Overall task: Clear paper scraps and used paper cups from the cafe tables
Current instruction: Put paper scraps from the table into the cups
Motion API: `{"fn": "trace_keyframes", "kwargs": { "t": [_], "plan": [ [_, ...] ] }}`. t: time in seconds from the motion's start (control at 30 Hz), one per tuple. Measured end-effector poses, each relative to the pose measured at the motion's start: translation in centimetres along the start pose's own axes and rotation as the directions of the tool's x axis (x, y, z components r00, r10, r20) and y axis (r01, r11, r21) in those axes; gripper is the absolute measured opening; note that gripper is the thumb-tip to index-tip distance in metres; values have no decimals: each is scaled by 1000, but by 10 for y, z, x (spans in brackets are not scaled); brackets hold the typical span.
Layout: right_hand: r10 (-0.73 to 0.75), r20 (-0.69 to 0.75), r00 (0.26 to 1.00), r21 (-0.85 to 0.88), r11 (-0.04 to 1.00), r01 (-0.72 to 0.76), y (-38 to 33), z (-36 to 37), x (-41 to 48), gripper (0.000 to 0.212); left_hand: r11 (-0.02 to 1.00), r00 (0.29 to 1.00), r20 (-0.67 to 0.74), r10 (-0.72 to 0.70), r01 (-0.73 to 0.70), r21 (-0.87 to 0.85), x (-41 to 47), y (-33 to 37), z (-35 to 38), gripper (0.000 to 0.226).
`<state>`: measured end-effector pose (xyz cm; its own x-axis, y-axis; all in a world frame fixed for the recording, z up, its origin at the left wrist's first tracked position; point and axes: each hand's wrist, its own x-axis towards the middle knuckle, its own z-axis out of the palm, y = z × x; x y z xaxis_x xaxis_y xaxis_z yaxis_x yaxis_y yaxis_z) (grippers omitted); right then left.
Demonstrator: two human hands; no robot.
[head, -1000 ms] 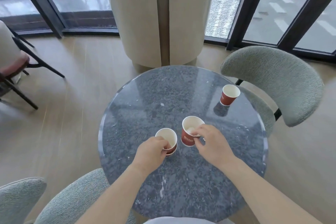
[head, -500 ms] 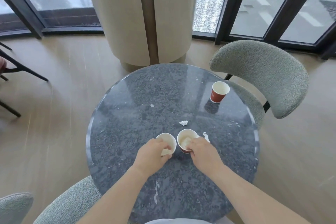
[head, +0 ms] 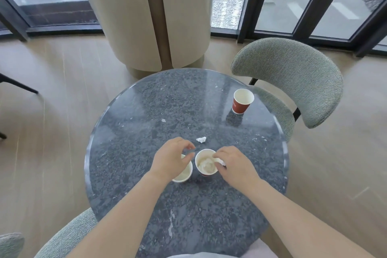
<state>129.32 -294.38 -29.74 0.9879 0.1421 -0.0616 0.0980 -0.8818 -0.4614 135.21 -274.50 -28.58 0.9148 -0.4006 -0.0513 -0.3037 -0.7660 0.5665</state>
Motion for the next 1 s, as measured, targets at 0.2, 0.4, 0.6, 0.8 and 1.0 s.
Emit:
{"fn": "trace_keyframes", "kwargs": {
  "t": [0.2, 0.4, 0.6, 0.8, 1.0],
  "plan": [
    [52, 39, 998, 11, 999, -53, 36, -11, 16, 22, 1000, 1000, 15, -1, 1, -26, 37, 14, 15, 13],
    [8, 193, 981, -6, 1000, -6, 66, -3, 33, 31, 995, 986, 142, -85, 77, 55, 85, 12, 29, 9],
    [-86, 350, 933, 16, 996, 85, 83, 8, 48, 37, 981, 953, 248, -175, 147, 129, 106, 3, 59, 19],
    [-124, 494, 860, -2, 990, 144, 99, 19, 58, 34, 962, 907, 323, -269, 235, 140, 124, -2, 78, 24],
    [-141, 473, 870, 44, 990, 137, 110, 18, 70, 27, 945, 871, 376, -317, 258, 199, 122, -9, 86, 24]
  ]
}}
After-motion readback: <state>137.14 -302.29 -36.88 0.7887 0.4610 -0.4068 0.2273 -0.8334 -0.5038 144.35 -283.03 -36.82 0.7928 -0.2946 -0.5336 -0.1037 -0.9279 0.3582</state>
